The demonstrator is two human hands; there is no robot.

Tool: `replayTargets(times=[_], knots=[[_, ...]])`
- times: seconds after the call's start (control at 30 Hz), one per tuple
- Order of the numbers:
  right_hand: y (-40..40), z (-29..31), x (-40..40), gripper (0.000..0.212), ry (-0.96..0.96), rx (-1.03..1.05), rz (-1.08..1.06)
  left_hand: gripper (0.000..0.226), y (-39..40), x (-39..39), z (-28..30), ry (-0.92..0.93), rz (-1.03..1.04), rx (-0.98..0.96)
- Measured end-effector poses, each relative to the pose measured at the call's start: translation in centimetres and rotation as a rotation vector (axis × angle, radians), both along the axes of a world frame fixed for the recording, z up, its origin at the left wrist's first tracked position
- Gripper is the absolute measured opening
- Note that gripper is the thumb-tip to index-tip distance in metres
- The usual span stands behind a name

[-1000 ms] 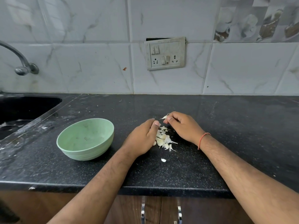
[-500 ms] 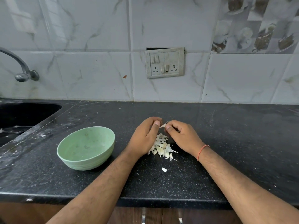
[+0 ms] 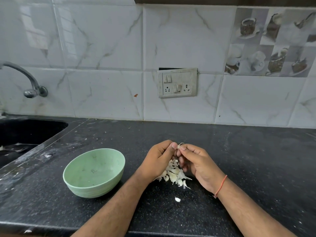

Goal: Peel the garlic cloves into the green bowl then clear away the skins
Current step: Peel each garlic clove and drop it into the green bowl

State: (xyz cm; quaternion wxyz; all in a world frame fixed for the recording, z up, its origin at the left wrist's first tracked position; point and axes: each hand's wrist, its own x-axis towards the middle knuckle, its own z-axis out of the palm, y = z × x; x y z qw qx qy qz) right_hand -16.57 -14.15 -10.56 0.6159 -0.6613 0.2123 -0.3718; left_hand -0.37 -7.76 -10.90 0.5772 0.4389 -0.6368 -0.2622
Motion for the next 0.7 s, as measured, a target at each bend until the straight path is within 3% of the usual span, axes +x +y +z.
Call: replayTargets(times=[0.13, 0.27, 0.43, 0.7], knots=[[-0.1, 0.3, 0.0, 0.027, -0.046, 0.127, 0.076, 0.037, 0.1, -0.1, 0.1, 0.053, -0.056, 0.007], [0.0, 0.2, 0.2, 0.027, -0.034, 0.108, 0.038, 0.039, -0.7, 0.3, -0.7, 0.1, -0.012, 0.031], [-0.1, -0.3, 0.3, 0.028, 0.036, -0.057, -0.115, 0.017, -1.0, 0.8, -1.1, 0.237, 0.132, 0.068], [-0.8, -0.8, 0.4, 0.024, 0.166, -0.348, -0.255, 0.021, -1.1, 1.1, -0.9, 0.364, 0.059, 0.119]])
